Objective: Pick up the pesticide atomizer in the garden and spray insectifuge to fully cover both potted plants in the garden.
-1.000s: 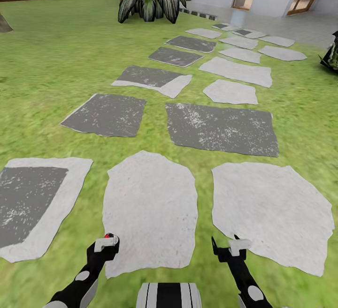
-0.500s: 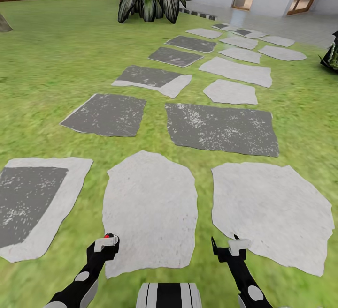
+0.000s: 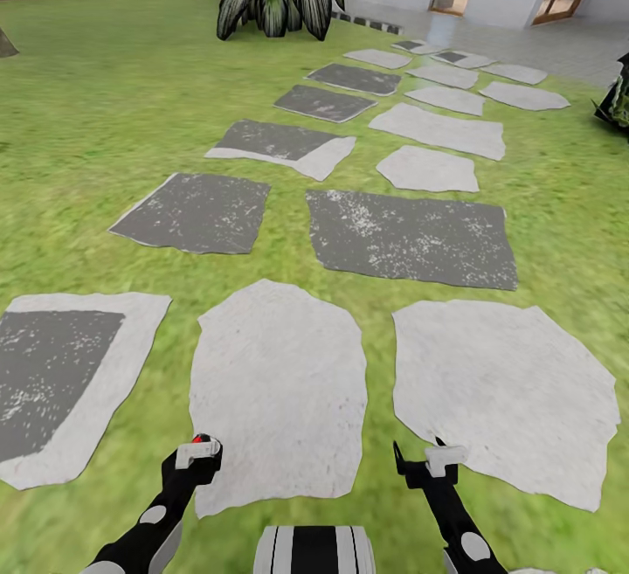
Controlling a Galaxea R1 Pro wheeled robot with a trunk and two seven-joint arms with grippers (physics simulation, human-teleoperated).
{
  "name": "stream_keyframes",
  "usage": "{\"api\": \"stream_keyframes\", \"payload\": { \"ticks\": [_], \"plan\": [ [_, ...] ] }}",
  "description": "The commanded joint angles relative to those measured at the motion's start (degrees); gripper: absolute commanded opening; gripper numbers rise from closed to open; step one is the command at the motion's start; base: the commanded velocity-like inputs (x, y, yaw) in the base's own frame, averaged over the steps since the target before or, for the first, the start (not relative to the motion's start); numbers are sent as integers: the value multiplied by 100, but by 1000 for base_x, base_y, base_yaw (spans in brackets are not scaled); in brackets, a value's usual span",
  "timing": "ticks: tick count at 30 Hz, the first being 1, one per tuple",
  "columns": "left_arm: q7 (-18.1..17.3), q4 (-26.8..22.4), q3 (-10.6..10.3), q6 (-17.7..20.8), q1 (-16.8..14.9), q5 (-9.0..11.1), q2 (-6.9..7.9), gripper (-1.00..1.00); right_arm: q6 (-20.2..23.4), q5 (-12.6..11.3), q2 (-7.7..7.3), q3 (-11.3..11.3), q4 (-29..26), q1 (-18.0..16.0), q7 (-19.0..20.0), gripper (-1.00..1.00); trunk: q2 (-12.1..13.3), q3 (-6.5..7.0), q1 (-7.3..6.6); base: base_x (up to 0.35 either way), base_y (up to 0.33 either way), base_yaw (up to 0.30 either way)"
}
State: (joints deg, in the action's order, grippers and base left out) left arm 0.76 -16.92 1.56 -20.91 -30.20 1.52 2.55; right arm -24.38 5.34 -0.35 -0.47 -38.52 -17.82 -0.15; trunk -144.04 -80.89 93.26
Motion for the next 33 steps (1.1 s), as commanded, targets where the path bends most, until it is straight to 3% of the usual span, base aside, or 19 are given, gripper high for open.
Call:
{"api": "stream_keyframes", "payload": {
  "ticks": [1, 33],
  "plan": [
    [3, 5, 2, -18, -3, 19, -1, 100, -14, 46, 0, -6, 3, -2, -2, 100, -1, -9, -1, 0, 0, 0],
    [3, 5, 3, -26, -4, 28, -3, 100, -14, 46, 0, -11, 4, -2, -2, 100, -1, -58, -1, 8, 0, 0]
  ]
}}
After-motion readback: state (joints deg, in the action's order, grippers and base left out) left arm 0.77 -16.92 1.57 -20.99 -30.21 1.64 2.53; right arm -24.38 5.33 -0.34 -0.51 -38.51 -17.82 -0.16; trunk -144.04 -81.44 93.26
